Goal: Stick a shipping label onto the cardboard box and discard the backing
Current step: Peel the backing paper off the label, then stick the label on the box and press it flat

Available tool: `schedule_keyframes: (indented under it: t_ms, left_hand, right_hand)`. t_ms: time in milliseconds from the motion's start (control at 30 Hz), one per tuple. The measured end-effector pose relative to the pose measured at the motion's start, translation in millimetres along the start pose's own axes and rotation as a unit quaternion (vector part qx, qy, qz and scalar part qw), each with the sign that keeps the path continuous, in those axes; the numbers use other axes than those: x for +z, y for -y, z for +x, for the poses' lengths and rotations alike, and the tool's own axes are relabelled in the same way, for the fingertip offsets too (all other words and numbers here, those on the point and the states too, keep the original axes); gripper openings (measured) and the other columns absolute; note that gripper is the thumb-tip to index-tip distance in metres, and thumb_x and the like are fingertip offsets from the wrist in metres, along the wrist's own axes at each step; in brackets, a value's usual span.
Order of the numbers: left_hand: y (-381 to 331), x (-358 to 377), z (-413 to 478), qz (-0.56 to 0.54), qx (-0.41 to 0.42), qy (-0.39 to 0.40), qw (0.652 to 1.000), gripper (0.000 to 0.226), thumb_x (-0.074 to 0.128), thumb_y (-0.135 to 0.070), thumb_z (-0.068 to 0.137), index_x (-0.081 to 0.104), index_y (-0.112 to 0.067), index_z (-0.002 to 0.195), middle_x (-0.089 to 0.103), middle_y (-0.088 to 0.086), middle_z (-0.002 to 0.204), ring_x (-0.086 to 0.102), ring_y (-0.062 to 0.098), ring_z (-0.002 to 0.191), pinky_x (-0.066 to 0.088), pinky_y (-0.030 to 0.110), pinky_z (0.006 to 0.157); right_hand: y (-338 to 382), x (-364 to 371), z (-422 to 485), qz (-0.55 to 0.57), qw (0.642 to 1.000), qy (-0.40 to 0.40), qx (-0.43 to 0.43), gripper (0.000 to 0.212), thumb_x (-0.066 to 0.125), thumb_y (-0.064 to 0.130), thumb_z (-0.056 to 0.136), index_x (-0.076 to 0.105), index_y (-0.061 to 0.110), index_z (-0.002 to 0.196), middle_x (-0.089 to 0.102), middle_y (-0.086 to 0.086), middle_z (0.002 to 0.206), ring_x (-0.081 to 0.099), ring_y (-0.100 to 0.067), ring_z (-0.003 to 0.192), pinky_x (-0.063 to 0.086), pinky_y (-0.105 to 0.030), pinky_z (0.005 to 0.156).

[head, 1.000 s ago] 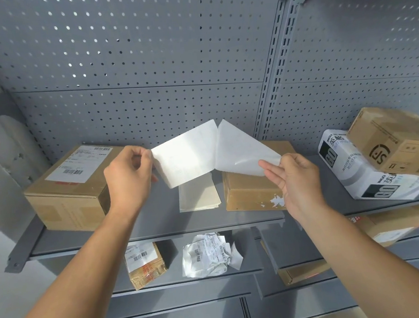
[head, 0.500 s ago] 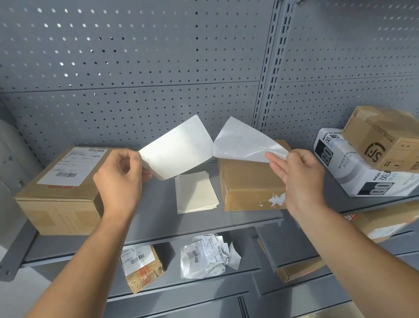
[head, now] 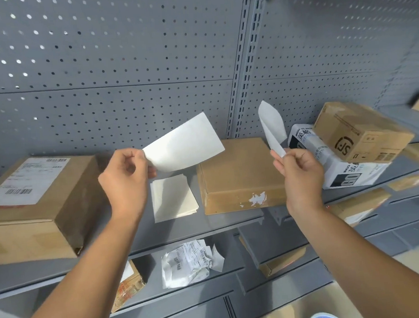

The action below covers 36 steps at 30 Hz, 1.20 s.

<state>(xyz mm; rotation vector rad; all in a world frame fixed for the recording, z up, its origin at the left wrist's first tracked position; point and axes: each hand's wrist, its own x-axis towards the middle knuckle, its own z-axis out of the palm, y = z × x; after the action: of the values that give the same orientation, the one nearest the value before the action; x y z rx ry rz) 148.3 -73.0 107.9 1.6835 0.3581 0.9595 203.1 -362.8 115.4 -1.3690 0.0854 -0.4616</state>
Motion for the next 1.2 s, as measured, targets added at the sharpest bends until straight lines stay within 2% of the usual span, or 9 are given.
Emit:
schedule_keyframes:
  t_ms: [100, 233, 333, 567, 667, 733, 833, 1000, 1200]
  left_hand:
    - [-3, 32, -6, -0.016, -0.022, 0.022, 0.999, 0.012, 0.06, -0.015, 0.097, 0.066, -0.013, 0.087, 0.072, -0.004, 0.064, 0.073, 0.015, 0.056, 0.064, 0.047, 0.073]
    - [-11, 69, -9, -0.011, -0.037, 0.045, 0.998, 0.014, 0.057, -0.013, 0.098, 0.067, -0.011, 0.088, 0.074, 0.005, 0.07, 0.074, 0.012, 0.056, 0.064, 0.039, 0.072]
    - [-14, 92, -9, -0.005, -0.04, 0.045, 0.998, 0.014, 0.058, -0.014, 0.099, 0.066, -0.012, 0.088, 0.074, 0.002, 0.069, 0.074, 0.011, 0.056, 0.063, 0.034, 0.069]
    - [-18, 128, -8, 0.012, -0.048, 0.021, 0.999, 0.014, 0.059, -0.013, 0.099, 0.066, -0.006, 0.088, 0.073, 0.002, 0.067, 0.074, 0.01, 0.056, 0.057, 0.016, 0.059]
    - [-16, 137, -8, 0.02, -0.047, 0.008, 0.999, 0.014, 0.06, -0.015, 0.098, 0.066, -0.008, 0.088, 0.073, -0.002, 0.064, 0.074, 0.011, 0.057, 0.06, 0.023, 0.065]
    - [-13, 139, -7, 0.021, -0.054, 0.006, 0.998, 0.014, 0.061, -0.017, 0.098, 0.067, -0.009, 0.088, 0.075, -0.002, 0.065, 0.076, 0.012, 0.059, 0.063, 0.032, 0.072]
    - [-11, 146, -6, 0.027, -0.055, 0.004, 0.998, 0.014, 0.062, -0.021, 0.097, 0.066, -0.013, 0.087, 0.076, -0.009, 0.069, 0.076, 0.014, 0.06, 0.063, 0.044, 0.079]
    - [-12, 154, -8, 0.043, -0.046, 0.01, 0.998, 0.013, 0.063, -0.023, 0.095, 0.065, -0.023, 0.083, 0.075, -0.008, 0.065, 0.076, 0.013, 0.06, 0.062, 0.047, 0.082]
    - [-15, 151, -7, 0.077, -0.021, 0.024, 0.997, 0.01, 0.062, -0.021, 0.096, 0.067, -0.019, 0.087, 0.075, -0.005, 0.065, 0.075, 0.008, 0.061, 0.062, 0.041, 0.078]
  right_hand:
    - [-12, -25, 24, -0.052, 0.998, -0.015, 0.004, 0.017, 0.055, 0.0, 0.094, 0.066, 0.01, 0.087, 0.08, 0.009, 0.093, 0.078, -0.013, 0.097, 0.059, -0.028, 0.089]
    - [-27, -51, 70, -0.074, 0.996, -0.042, 0.015, 0.017, 0.056, 0.001, 0.095, 0.065, 0.01, 0.083, 0.077, -0.002, 0.101, 0.078, -0.015, 0.099, 0.059, -0.021, 0.078]
    - [-40, -64, 103, -0.105, 0.993, -0.033, 0.034, 0.018, 0.057, 0.003, 0.094, 0.065, 0.011, 0.08, 0.077, 0.015, 0.079, 0.078, -0.003, 0.083, 0.06, -0.031, 0.087]
    - [-71, -72, 175, -0.161, 0.984, 0.012, 0.078, 0.018, 0.059, 0.01, 0.091, 0.064, 0.017, 0.075, 0.077, 0.004, 0.078, 0.078, -0.003, 0.073, 0.06, -0.049, 0.096]
    - [-82, -71, 190, -0.188, 0.977, 0.039, 0.098, 0.015, 0.06, 0.011, 0.091, 0.066, 0.016, 0.077, 0.079, 0.001, 0.08, 0.077, -0.004, 0.068, 0.059, -0.053, 0.095]
    - [-85, -67, 194, -0.196, 0.971, 0.059, 0.122, 0.014, 0.059, 0.008, 0.094, 0.07, 0.013, 0.087, 0.078, -0.006, 0.089, 0.077, -0.005, 0.067, 0.059, -0.05, 0.097]
    - [-84, -63, 201, -0.186, 0.965, 0.098, 0.157, 0.034, 0.054, 0.003, 0.1, 0.063, 0.006, 0.133, 0.068, 0.002, 0.093, 0.076, -0.02, 0.078, 0.058, -0.048, 0.098]
    - [-74, -55, 205, -0.186, 0.967, 0.124, 0.124, 0.042, 0.049, 0.004, 0.102, 0.059, 0.015, 0.141, 0.053, -0.002, 0.137, 0.08, -0.018, 0.074, 0.061, -0.032, 0.074]
    - [-22, -16, 171, -0.172, 0.969, 0.177, -0.002, 0.03, 0.052, 0.004, 0.1, 0.069, 0.023, 0.117, 0.071, -0.008, 0.103, 0.062, -0.011, 0.049, 0.05, -0.026, 0.048]
